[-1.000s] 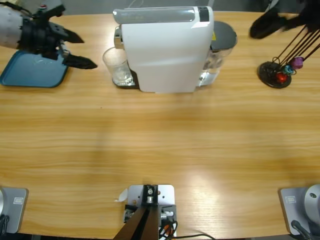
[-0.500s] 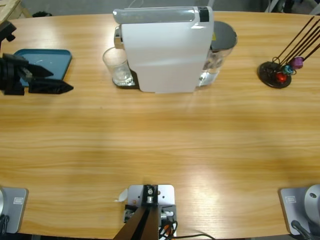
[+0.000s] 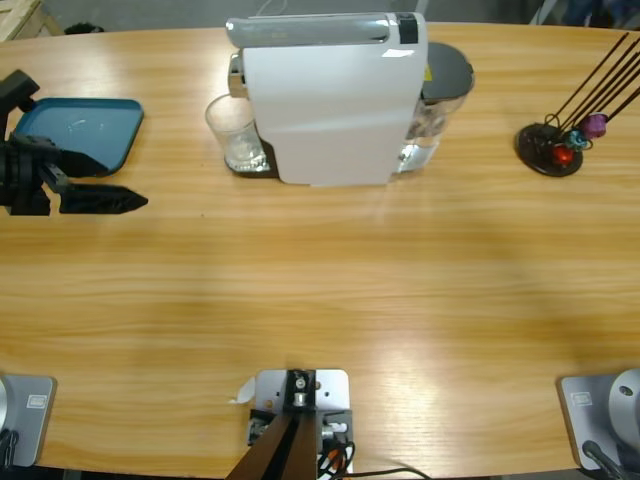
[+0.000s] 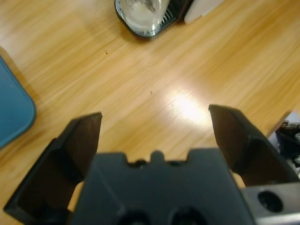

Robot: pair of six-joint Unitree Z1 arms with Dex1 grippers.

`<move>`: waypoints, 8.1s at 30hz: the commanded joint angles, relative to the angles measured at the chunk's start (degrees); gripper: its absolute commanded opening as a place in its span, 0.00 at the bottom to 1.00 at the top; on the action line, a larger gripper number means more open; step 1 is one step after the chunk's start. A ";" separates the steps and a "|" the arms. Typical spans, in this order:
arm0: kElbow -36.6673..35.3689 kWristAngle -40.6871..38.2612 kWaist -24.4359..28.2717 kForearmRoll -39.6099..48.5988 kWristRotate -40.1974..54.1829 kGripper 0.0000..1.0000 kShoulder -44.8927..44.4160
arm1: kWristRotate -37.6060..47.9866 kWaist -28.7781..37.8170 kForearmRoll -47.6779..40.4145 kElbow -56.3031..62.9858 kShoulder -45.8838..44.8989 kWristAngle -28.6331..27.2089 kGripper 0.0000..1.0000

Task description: Pour coffee

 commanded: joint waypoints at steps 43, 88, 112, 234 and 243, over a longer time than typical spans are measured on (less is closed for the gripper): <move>2.60 0.50 -2.36 -2.82 4.31 0.99 4.24 | -3.45 -2.71 -1.61 5.30 7.63 3.84 0.00; 3.04 -0.85 -2.36 -1.94 11.96 1.00 -0.08 | -10.11 -2.54 -46.65 81.27 -49.07 1.18 1.00; 11.39 -4.31 -3.43 -8.34 7.07 1.00 -7.10 | -10.92 -2.54 -54.70 94.16 -56.40 1.76 1.00; 0.72 -6.70 6.25 -6.51 19.68 0.98 -12.35 | -2.22 -2.45 -61.64 98.99 -53.43 1.46 1.00; 1.11 -6.70 6.25 -6.51 19.69 0.98 -12.18 | -2.13 -2.45 -61.64 98.99 -53.61 1.44 1.00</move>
